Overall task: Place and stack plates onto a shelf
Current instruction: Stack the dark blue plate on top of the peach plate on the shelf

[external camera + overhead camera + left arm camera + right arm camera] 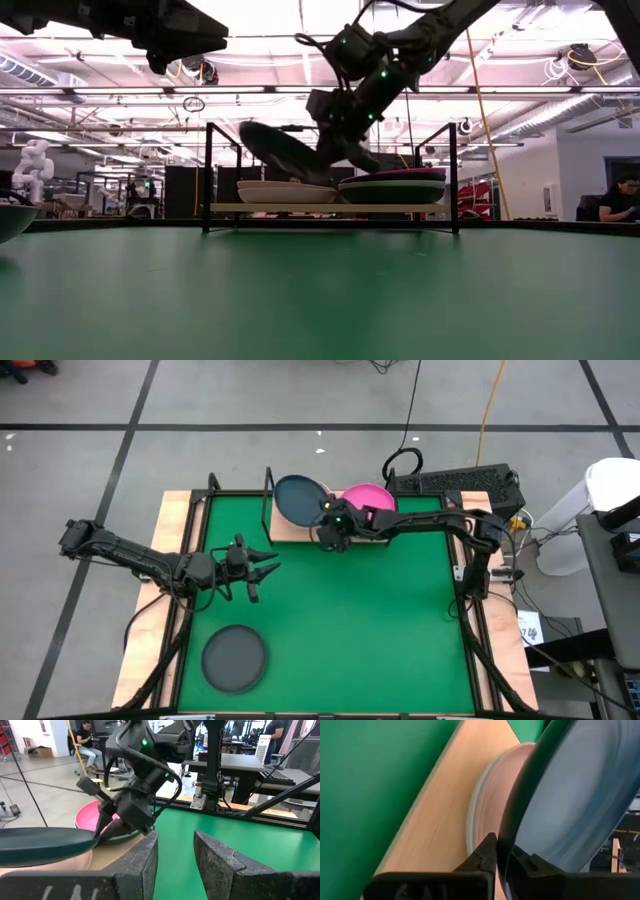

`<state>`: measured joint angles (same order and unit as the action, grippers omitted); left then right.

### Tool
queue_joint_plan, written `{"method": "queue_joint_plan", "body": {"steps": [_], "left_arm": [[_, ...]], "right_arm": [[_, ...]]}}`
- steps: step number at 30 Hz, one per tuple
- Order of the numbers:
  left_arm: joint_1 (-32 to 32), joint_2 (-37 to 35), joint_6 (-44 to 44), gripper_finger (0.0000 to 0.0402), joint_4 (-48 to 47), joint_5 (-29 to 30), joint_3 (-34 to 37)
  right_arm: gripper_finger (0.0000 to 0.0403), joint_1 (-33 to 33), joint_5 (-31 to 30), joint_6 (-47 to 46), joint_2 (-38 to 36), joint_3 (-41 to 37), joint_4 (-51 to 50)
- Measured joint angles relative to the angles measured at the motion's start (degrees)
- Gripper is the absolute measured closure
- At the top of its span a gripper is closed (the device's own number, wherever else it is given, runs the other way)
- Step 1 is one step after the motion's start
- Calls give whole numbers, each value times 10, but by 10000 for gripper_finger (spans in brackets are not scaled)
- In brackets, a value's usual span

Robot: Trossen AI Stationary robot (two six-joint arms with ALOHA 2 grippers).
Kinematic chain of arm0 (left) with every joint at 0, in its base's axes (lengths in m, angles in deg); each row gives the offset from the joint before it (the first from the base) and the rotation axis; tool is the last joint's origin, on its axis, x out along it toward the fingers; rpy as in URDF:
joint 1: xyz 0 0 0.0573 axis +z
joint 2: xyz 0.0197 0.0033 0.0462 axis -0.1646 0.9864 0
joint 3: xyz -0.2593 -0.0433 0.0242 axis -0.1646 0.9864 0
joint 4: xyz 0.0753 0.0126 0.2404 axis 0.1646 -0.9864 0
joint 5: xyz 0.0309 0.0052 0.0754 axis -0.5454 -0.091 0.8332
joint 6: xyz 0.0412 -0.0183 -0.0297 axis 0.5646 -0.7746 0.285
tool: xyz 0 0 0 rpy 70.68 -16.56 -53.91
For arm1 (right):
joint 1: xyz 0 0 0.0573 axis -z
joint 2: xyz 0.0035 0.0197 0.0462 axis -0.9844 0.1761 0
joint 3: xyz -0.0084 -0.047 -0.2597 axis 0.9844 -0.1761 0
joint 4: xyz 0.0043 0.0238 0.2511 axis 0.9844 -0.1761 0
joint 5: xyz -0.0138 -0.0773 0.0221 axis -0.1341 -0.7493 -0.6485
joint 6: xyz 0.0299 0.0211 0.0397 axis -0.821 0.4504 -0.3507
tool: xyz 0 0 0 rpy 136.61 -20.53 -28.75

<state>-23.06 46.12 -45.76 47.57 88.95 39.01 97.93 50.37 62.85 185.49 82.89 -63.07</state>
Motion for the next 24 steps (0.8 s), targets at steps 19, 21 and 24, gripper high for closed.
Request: {"method": "queue_joint_plan", "body": {"steps": [19,21,24], "left_arm": [[0,0,-3,270,-1,0,0],[0,0,-3,270,0,0,0],[0,0,-3,270,0,0,0]], "right_arm": [[367,4,-43,-24,1,0,4],[366,4,-43,-24,1,0,4],[366,4,-43,-24,1,-1,8]]}}
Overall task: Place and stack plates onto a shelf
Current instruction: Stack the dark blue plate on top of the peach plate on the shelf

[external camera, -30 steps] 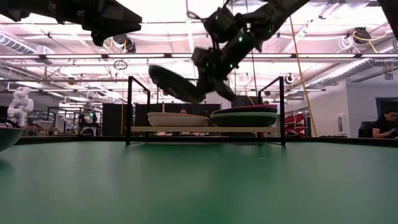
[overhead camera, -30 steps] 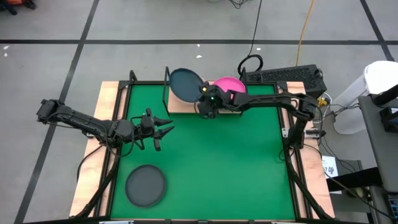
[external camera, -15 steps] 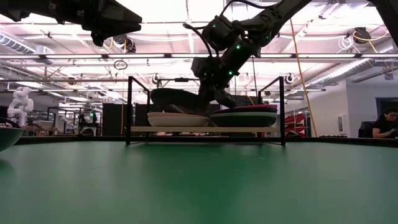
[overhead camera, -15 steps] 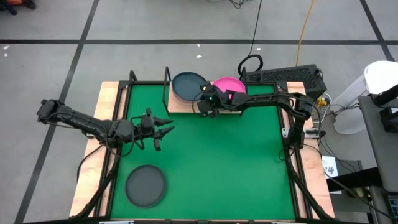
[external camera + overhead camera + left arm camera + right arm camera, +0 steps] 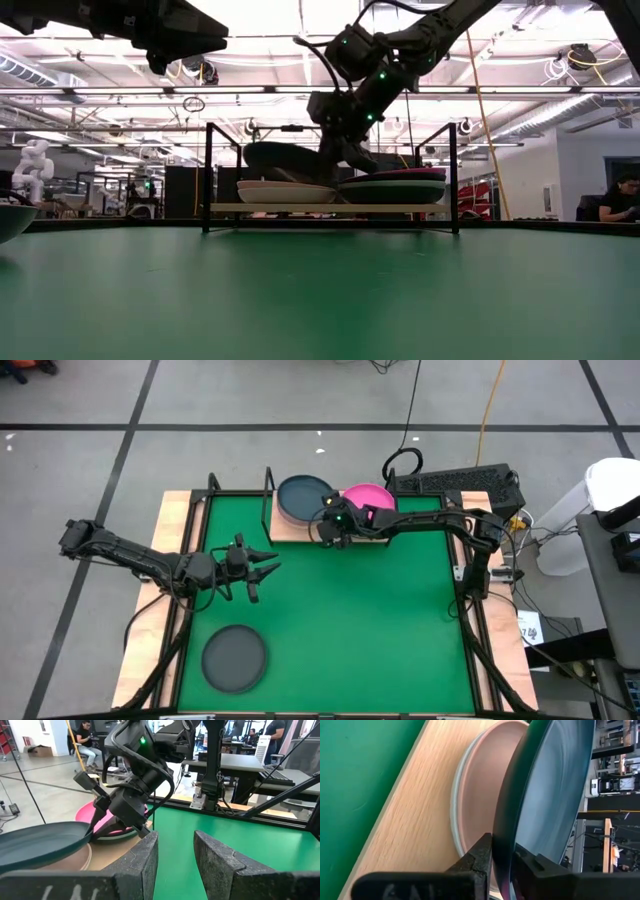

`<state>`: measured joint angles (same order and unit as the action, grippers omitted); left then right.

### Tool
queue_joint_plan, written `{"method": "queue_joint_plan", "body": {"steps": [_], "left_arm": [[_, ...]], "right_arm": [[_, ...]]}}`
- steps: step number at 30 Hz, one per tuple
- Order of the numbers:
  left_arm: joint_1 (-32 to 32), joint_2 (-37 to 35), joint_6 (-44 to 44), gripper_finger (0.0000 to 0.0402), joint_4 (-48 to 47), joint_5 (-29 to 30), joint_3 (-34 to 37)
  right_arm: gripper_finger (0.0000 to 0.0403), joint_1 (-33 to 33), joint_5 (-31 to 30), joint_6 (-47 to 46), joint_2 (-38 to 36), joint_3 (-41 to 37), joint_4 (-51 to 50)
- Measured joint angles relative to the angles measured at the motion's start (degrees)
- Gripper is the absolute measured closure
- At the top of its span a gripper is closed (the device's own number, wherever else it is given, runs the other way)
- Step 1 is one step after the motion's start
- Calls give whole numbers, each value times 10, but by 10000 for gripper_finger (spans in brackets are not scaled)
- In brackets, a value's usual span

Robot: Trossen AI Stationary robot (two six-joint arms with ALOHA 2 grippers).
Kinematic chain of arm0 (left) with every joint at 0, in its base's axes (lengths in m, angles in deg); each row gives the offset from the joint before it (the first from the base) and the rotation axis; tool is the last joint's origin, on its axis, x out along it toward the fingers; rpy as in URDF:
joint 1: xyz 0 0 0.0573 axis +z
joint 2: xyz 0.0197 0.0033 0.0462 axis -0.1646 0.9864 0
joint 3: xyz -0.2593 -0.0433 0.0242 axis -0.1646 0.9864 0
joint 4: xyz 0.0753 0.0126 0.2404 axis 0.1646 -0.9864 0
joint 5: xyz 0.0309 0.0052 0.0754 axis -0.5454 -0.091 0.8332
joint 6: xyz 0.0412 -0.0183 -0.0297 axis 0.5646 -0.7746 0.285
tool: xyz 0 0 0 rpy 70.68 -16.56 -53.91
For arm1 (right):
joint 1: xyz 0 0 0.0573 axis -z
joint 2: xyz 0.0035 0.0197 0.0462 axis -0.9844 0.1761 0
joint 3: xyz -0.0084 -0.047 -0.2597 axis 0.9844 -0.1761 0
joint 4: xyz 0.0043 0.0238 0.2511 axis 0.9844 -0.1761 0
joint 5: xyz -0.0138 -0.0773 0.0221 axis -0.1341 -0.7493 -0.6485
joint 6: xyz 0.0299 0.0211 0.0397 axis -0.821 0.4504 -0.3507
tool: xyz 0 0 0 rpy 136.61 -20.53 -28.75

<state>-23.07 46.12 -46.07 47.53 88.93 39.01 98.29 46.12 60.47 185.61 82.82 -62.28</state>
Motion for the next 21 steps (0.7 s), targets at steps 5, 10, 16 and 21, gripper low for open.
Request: {"method": "queue_joint_plan", "body": {"steps": [5,10,16,21], "left_arm": [[0,0,-3,270,0,0,0],[0,0,-3,270,0,0,0],[0,0,-12,270,0,0,0],[0,0,-20,270,-2,0,0]], "right_arm": [[345,0,0,0,0,0,13],[311,0,0,-14,0,0,13],[290,-8,-9,-15,-3,0,11],[289,-31,-35,-15,-21,0,11]]}}
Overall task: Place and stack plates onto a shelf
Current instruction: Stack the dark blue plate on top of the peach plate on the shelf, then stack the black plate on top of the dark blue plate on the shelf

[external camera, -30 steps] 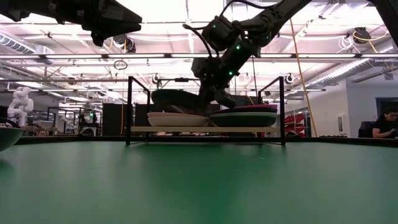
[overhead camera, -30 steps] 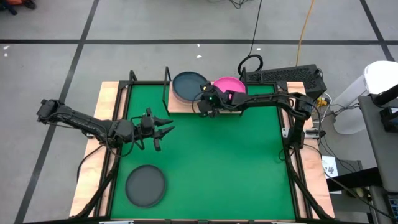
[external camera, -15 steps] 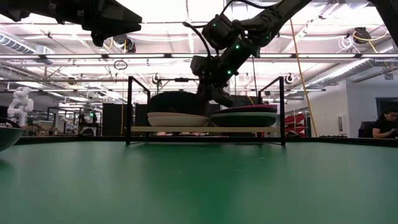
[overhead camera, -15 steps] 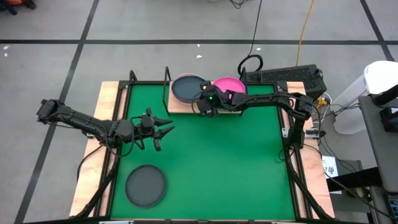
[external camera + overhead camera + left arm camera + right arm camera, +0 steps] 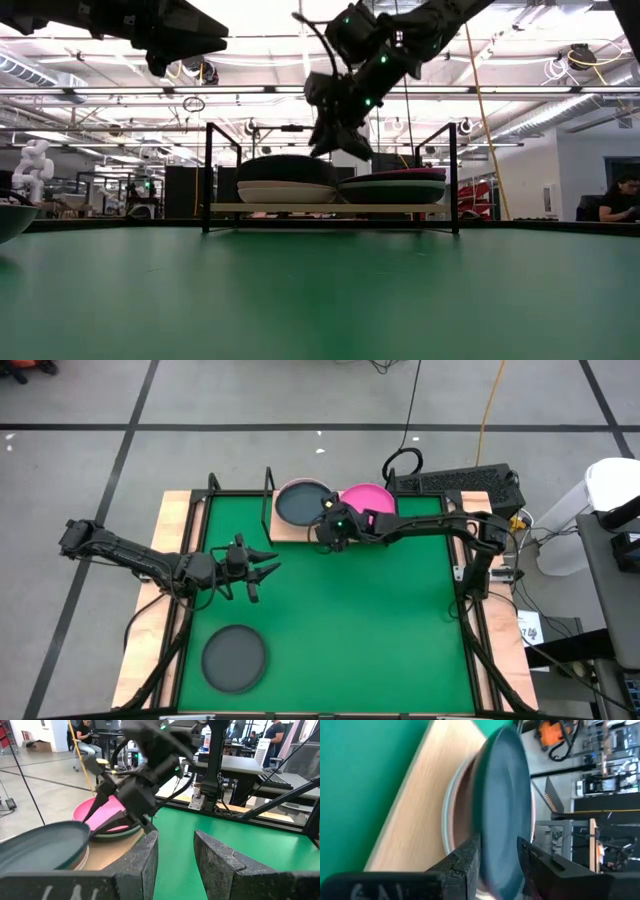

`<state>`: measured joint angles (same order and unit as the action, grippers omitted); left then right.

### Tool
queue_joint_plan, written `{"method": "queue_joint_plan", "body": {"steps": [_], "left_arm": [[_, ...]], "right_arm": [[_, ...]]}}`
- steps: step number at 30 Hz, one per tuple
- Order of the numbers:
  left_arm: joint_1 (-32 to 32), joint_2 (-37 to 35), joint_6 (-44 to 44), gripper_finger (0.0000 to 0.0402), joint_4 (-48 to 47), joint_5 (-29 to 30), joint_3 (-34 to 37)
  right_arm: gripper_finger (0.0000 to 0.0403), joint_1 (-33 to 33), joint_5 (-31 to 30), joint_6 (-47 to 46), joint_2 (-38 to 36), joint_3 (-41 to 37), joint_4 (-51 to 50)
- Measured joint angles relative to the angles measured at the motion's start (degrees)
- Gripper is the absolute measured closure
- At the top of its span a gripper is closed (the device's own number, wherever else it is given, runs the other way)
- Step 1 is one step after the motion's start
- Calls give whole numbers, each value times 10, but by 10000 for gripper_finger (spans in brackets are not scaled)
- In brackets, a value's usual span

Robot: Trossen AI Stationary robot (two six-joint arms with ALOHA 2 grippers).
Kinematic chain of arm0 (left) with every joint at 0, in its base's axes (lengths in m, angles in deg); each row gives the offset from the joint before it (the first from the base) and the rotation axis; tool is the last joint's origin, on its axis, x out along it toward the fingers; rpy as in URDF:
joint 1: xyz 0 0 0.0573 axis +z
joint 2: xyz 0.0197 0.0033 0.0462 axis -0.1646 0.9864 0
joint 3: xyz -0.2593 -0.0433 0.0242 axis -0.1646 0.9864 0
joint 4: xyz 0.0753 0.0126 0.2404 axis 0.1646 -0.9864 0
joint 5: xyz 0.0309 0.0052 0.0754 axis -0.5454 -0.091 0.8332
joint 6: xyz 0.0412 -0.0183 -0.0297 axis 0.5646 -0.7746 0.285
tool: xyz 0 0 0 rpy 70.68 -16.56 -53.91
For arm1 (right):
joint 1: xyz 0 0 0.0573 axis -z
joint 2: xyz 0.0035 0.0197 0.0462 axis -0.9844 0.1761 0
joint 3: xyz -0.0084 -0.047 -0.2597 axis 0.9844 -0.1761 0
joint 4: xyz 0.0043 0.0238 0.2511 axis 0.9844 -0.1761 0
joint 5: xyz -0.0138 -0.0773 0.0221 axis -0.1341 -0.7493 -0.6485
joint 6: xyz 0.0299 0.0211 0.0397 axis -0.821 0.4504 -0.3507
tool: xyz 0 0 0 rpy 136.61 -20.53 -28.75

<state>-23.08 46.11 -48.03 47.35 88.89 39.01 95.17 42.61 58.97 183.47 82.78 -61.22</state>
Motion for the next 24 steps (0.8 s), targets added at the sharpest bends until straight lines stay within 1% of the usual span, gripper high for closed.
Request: {"method": "queue_joint_plan", "body": {"steps": [4,7,9,12,15,16,18,20,22,24], "left_arm": [[0,0,-15,270,-3,0,0],[-2,0,-38,270,-7,0,0],[-7,0,-55,270,-21,0,-1],[-17,0,-105,270,-71,-1,-1],[-17,0,-193,270,-162,-12,-5],[-15,0,-221,270,-204,-27,-12],[-11,0,-277,270,-288,-75,-31],[-6,7,-308,270,-361,-124,-51],[-2,23,-310,270,-425,-176,-72],[-2,42,-295,270,-474,-224,-96]], "right_arm": [[289,-13,-12,-10,-21,0,2],[289,-21,-13,-21,-37,0,-14],[289,-27,-13,-47,-53,0,-33],[289,-40,-11,-105,-81,0,-70],[289,-58,-6,-170,-111,0,-111],[289,-65,4,-192,-123,0,-125],[289,-83,24,-238,-146,-8,-133],[289,-101,42,-276,-170,-25,-126],[289,-120,54,-299,-191,-49,-113],[289,-140,54,-313,-213,-83,-74]]}}
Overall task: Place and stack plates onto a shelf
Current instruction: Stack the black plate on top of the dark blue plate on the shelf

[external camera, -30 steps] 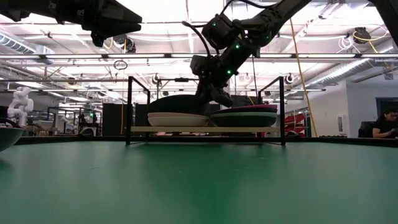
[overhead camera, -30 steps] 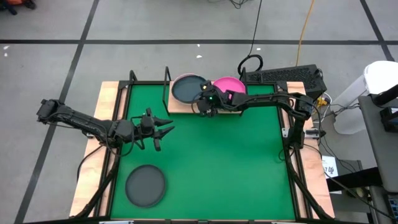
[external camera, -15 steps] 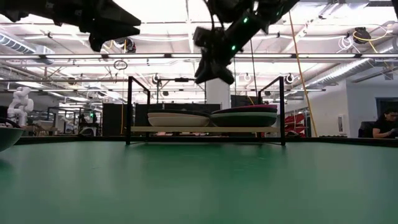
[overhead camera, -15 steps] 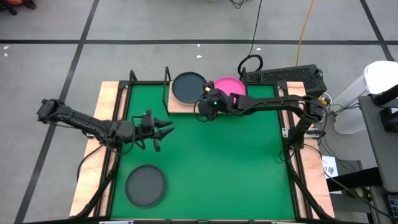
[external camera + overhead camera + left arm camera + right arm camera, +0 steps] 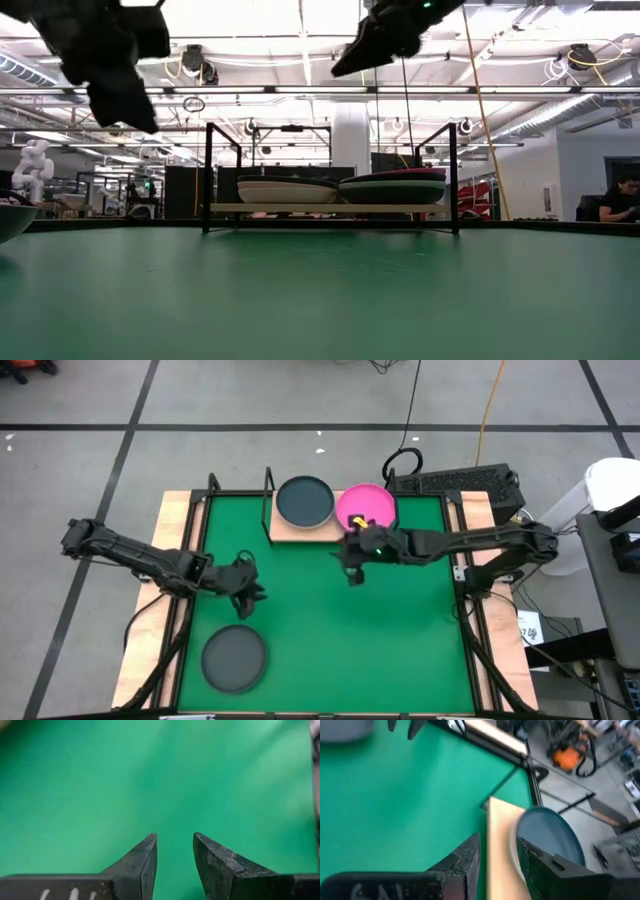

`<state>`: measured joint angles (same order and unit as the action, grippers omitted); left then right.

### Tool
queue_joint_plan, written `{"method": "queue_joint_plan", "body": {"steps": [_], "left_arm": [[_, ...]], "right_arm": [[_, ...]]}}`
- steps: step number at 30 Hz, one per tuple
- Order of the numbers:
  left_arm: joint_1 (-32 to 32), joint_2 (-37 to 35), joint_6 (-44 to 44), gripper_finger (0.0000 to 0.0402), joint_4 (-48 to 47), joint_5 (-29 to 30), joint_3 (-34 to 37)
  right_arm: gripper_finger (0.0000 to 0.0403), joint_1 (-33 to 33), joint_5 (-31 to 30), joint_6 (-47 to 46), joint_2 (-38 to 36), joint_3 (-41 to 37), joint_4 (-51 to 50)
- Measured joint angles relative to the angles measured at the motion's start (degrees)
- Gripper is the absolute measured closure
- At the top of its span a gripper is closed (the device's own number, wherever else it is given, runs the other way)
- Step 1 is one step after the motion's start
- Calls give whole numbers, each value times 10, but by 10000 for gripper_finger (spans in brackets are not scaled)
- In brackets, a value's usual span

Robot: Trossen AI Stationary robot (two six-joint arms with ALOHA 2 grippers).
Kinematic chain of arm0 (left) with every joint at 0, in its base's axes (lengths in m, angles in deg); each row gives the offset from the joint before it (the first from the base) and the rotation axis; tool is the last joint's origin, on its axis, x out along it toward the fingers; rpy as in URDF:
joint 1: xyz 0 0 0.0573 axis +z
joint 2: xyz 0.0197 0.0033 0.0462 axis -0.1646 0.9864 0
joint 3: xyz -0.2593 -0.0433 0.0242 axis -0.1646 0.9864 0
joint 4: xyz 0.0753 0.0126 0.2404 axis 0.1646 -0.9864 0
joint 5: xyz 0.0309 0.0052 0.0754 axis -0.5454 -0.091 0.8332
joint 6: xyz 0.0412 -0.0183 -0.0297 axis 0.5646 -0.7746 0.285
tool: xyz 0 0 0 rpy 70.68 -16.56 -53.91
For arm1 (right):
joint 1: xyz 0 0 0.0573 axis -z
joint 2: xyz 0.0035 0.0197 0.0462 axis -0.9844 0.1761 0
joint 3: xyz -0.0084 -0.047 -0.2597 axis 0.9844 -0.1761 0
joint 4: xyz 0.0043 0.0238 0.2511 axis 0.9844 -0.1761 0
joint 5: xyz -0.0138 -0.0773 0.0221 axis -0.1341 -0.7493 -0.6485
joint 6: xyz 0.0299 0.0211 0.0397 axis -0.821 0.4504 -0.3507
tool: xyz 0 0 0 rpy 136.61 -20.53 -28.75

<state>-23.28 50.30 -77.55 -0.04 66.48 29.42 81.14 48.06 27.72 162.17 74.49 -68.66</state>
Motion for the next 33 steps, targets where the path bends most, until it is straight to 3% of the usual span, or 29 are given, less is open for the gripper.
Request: {"method": "queue_joint_plan", "body": {"steps": [4,7,14,28,30,33], "left_arm": [[0,60,39,270,-73,-90,-28],[0,105,80,270,-69,-171,-27],[0,184,106,270,-74,-270,-25],[-1,273,152,271,-58,-286,-25],[-2,283,166,284,-50,-293,-25],[2,285,182,334,-46,-312,-25]], "right_arm": [[289,-39,-2,-4,-40,-87,110],[289,-61,-2,1,-66,-154,194],[289,-85,-5,23,-123,-263,326],[289,-85,-5,13,-162,-274,319],[289,-85,-5,13,-164,-274,318],[289,-85,-5,13,-163,-274,310]]}}
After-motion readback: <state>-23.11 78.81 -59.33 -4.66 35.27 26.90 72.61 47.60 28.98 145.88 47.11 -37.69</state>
